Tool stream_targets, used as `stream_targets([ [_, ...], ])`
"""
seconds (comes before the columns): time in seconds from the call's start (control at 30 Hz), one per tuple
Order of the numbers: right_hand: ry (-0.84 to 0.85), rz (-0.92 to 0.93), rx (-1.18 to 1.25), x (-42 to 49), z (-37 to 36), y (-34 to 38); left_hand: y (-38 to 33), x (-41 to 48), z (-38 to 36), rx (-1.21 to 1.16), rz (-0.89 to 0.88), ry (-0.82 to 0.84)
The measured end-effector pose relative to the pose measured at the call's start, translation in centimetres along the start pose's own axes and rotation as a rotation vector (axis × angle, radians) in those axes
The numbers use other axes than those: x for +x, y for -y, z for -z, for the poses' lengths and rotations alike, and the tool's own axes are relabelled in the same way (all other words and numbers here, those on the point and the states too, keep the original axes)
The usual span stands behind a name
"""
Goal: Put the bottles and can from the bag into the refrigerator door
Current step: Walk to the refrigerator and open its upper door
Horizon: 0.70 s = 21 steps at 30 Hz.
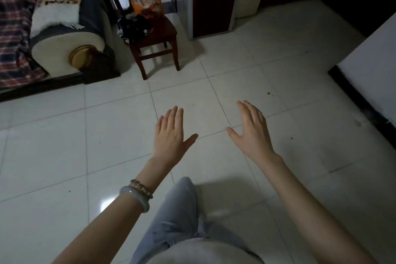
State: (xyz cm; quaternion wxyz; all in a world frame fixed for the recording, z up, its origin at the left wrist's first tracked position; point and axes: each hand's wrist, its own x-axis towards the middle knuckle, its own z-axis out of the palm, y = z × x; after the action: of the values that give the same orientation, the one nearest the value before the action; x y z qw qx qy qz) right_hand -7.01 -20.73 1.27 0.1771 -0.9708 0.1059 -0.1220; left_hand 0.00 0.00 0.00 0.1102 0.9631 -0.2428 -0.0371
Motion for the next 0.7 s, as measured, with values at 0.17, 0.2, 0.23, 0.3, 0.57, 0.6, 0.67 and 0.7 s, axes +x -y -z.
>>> stream_targets([
  [0.17, 0.006, 0.011, -0.042, 5.4, -0.5, -1.6, -0.2, 6.2, -0.3, 0.031, -0.038, -0.080],
  [0.2, 0.007, 0.005, -0.046, 6.7, -0.7, -2.0, -0.2, 7.7, -0.3, 0.033, -0.045, -0.088],
  [0.23, 0.001, 0.003, -0.052, 8.3, -1.0, -2.5, -0.1, 9.4, -0.4, 0.039, -0.050, -0.100],
  [0.3, -0.005, 0.007, -0.064, 11.5, -1.5, -3.3, 0.2, 13.0, -0.4, 0.054, -0.051, -0.106],
  [0.57, 0.019, -0.038, -0.068, 25.6, -2.3, -5.8, 1.7, 27.6, 1.6, -0.020, -0.011, -0.103],
  [0.6, 0.012, -0.041, -0.061, 27.4, -2.4, -6.2, 1.8, 29.4, 1.8, -0.016, -0.015, -0.100],
  [0.67, -0.011, -0.042, -0.039, 30.8, -2.4, -6.7, 1.9, 32.9, 2.2, -0.006, -0.030, -0.114],
  [0.7, -0.025, -0.048, -0.027, 32.4, -2.4, -7.0, 1.9, 34.6, 2.4, 0.000, -0.034, -0.122],
])
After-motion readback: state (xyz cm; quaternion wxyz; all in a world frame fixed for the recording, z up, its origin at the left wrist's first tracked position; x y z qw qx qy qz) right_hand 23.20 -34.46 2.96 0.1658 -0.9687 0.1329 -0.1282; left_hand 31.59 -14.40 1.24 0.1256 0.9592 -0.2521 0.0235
